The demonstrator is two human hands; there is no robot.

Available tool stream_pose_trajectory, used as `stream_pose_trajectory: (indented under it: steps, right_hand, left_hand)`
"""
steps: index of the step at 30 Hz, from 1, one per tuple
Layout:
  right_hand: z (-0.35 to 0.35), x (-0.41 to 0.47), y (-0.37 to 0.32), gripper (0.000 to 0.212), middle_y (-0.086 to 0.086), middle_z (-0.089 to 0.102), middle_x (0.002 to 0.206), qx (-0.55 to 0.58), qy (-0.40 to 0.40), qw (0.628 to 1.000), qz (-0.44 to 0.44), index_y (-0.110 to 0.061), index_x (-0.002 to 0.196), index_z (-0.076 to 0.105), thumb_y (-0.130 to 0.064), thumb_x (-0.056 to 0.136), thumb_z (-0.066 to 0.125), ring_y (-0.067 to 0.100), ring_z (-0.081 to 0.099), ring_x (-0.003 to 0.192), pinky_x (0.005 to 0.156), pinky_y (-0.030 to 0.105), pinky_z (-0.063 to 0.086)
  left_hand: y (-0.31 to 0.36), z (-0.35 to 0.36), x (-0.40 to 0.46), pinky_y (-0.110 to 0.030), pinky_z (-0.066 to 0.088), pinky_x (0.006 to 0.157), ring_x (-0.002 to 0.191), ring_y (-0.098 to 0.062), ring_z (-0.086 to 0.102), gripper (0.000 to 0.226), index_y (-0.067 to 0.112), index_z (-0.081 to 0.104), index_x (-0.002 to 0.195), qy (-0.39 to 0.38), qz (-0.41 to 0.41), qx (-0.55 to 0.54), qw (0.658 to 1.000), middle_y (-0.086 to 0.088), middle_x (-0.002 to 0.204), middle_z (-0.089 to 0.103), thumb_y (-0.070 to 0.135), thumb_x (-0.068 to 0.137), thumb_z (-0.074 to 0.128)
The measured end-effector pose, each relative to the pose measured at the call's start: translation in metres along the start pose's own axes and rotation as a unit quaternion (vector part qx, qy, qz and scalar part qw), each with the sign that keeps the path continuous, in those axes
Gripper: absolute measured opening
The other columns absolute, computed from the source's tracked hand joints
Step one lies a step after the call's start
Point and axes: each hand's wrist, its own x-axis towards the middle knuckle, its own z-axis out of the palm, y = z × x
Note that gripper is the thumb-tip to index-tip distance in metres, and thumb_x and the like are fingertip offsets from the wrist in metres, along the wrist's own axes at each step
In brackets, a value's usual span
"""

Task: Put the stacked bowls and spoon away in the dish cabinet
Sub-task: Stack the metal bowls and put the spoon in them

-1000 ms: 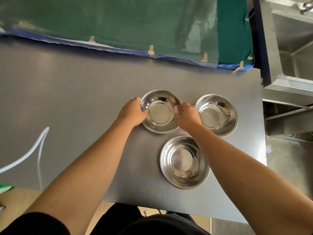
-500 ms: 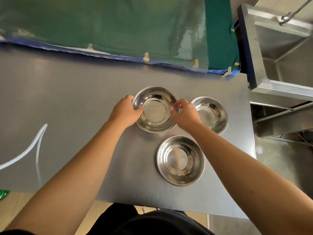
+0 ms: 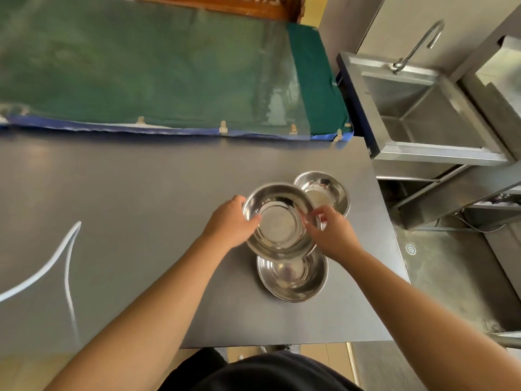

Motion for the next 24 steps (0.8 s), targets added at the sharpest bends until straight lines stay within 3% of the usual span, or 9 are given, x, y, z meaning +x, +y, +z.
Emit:
stream_pose_trajectory:
  steps: [4,7,12,16,20,24]
  right_hand:
    - [0.0,-0.028,0.019,0.036,-0.001,0.065,0.111,-0.008,0.013,0.999,0.033,-0.021,0.118,0.062,-0.045,0.092,0.066,0.021,0.064,0.098,0.08,0.032,0.049]
    - [0.006,-0.045,0.034,0.038,0.002,0.068,0.114,-0.012,0.015,0.998,0.062,-0.021,0.12,0.061,-0.046,0.092,0.066,0.023,0.065,0.098,0.081,0.032,0.05]
    - [0.017,-0.067,0.052,0.033,-0.004,0.067,0.105,0.013,0.016,0.995,0.095,-0.026,0.117,0.059,-0.045,0.091,0.067,0.019,0.067,0.09,0.077,0.032,0.055]
    - [0.026,-0.072,0.065,0.028,0.003,0.071,0.105,0.023,0.024,0.993,0.111,-0.021,0.112,0.061,-0.037,0.091,0.069,0.022,0.068,0.092,0.082,0.033,0.054]
    - [0.033,-0.071,0.075,0.031,0.006,0.07,0.112,0.03,0.02,0.99,0.135,-0.017,0.118,0.06,-0.036,0.093,0.067,0.025,0.067,0.1,0.087,0.035,0.052]
    - [0.04,-0.068,0.078,0.035,0.006,0.068,0.117,0.032,0.003,0.989,0.147,-0.019,0.124,0.057,-0.034,0.093,0.065,0.025,0.066,0.105,0.087,0.032,0.051]
  left_hand:
    - [0.004,0.016,-0.019,-0.03,0.044,0.072,0.088,-0.023,0.061,0.048,0.02,0.056,0.115,-0.034,0.013,-0.003,0.999,-0.003,0.104,0.068,0.053,0.082,0.066]
    - [0.002,0.031,-0.031,-0.032,0.048,0.08,0.099,-0.028,0.062,0.054,0.013,0.056,0.118,-0.061,0.007,0.01,0.998,-0.007,0.107,0.067,0.054,0.083,0.063]
    - [0.0,0.051,-0.042,-0.03,0.049,0.078,0.095,-0.023,0.064,0.039,0.016,0.065,0.101,-0.102,-0.01,-0.008,0.995,-0.003,0.1,0.07,0.049,0.082,0.066]
    - [-0.003,0.066,-0.046,-0.027,0.049,0.08,0.095,-0.02,0.063,0.04,0.018,0.064,0.106,-0.117,-0.029,-0.018,0.993,-0.001,0.107,0.067,0.048,0.08,0.067]
    - [-0.006,0.078,-0.048,-0.024,0.043,0.089,0.106,-0.019,0.058,0.049,0.019,0.059,0.122,-0.123,-0.043,-0.019,0.991,-0.002,0.122,0.052,0.048,0.083,0.065]
    - [-0.007,0.085,-0.047,-0.023,0.042,0.082,0.101,-0.018,0.059,0.043,0.019,0.059,0.119,-0.12,-0.05,-0.023,0.991,-0.001,0.121,0.05,0.045,0.085,0.063]
